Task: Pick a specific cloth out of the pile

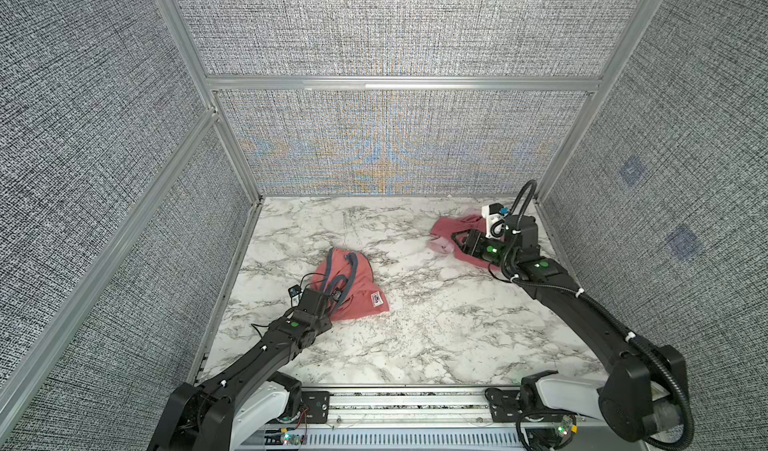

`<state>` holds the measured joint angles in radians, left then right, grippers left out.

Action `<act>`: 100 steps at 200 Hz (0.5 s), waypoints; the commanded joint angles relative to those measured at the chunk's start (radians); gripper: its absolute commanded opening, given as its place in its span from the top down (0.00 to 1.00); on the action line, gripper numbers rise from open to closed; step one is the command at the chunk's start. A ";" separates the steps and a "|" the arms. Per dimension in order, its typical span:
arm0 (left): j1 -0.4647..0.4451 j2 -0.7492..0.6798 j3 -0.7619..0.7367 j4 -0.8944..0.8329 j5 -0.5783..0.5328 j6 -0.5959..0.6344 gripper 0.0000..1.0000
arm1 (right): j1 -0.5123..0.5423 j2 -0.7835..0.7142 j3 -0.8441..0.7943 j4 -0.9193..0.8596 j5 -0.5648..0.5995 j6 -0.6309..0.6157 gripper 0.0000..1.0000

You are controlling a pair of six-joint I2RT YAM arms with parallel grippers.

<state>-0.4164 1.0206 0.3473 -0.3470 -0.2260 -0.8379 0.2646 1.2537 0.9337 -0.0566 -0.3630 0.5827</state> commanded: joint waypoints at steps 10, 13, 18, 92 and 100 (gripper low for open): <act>0.001 0.016 -0.013 0.025 0.024 -0.009 1.00 | 0.009 -0.018 -0.026 0.018 0.025 0.014 0.46; 0.003 0.017 -0.013 0.025 0.024 -0.008 1.00 | 0.010 -0.018 -0.028 0.017 0.025 0.014 0.46; 0.003 0.016 -0.012 0.025 0.024 -0.007 1.00 | 0.010 -0.020 -0.030 0.016 0.027 0.013 0.46; 0.004 -0.130 0.101 -0.208 0.000 -0.020 0.57 | 0.027 -0.019 -0.015 -0.007 0.062 0.011 0.46; 0.005 -0.166 0.122 -0.222 0.004 -0.005 0.56 | 0.031 -0.017 0.019 -0.013 0.072 0.008 0.46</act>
<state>-0.4118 0.9260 0.4206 -0.4618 -0.2092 -0.8501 0.2878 1.2343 0.9100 -0.0628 -0.3206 0.5896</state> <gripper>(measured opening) 0.431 0.539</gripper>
